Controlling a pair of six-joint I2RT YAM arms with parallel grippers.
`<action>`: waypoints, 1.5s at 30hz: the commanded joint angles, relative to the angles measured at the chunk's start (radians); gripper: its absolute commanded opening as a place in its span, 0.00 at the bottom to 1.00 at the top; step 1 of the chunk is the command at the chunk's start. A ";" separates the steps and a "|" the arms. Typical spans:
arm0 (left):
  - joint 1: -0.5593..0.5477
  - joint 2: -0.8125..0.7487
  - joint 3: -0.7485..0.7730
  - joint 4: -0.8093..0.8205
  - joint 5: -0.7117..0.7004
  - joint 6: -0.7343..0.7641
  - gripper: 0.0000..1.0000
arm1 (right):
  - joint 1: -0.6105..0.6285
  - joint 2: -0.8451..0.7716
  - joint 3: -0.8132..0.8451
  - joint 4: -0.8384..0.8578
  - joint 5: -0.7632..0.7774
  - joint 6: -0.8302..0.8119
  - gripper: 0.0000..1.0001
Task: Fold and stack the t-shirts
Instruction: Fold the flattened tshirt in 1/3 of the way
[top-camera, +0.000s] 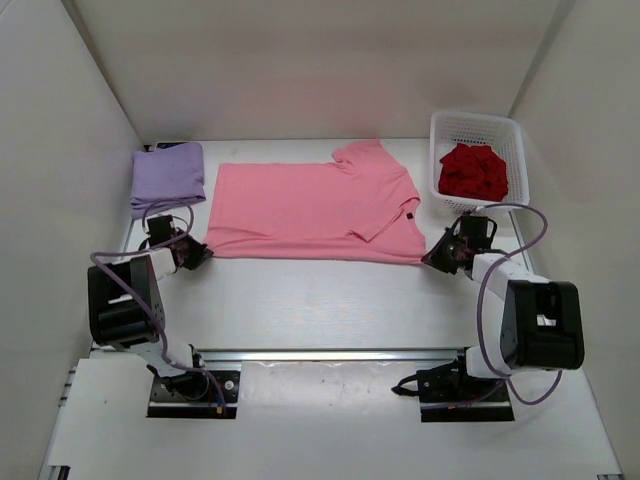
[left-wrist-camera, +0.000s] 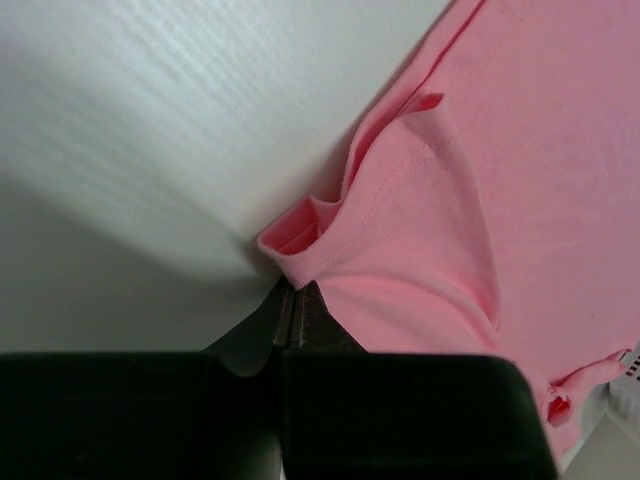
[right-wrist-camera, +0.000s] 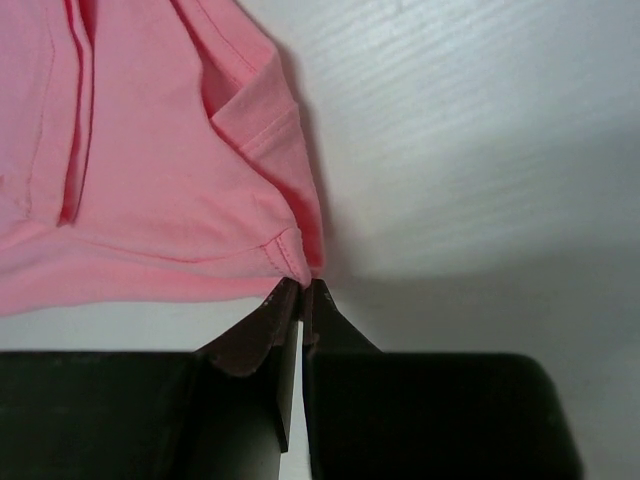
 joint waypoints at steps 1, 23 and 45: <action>0.002 -0.123 -0.086 -0.095 -0.035 0.041 0.00 | -0.010 -0.077 -0.043 -0.069 -0.020 -0.028 0.00; -0.205 -0.399 0.110 -0.418 -0.238 0.227 0.88 | 0.094 -0.298 0.096 -0.403 -0.009 -0.197 0.39; -0.702 -0.137 -0.033 0.093 -0.047 0.112 0.15 | 0.334 0.128 0.113 0.038 -0.092 -0.058 0.00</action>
